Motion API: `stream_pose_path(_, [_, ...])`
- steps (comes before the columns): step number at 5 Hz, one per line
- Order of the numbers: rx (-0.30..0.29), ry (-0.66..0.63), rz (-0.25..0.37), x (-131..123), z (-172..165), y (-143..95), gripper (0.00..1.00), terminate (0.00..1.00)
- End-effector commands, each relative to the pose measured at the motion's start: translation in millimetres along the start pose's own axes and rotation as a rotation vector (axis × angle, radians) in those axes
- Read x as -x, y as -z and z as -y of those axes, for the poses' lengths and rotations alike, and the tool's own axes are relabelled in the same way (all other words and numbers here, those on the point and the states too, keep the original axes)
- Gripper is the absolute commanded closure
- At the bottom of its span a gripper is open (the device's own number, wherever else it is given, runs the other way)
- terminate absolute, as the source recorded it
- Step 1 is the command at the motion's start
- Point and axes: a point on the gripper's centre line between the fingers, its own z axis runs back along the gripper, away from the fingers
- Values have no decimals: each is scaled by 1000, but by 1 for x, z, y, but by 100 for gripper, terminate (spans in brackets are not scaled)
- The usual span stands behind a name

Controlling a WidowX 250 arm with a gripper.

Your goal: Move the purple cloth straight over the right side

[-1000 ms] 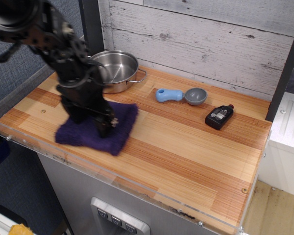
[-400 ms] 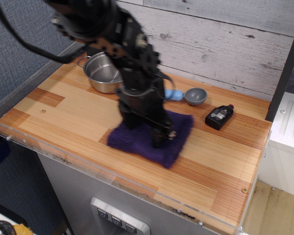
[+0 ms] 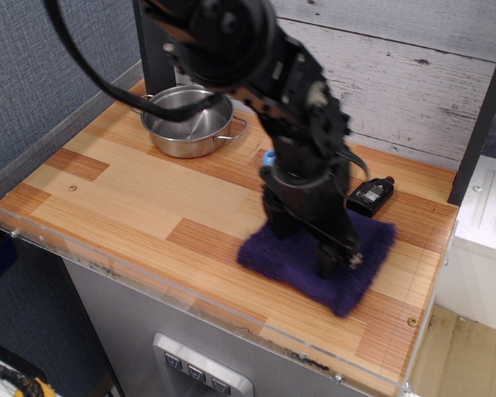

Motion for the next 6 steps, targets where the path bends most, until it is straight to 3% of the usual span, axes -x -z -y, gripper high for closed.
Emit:
stream_pose_path(1, [27,56,-5,5,28,-9,0,0])
stream_pose_path(5, [4,-11,76,-14,6,-60,0,0])
stream_pose_path(6, [-12,-32,135,-13,5,-87,0,0])
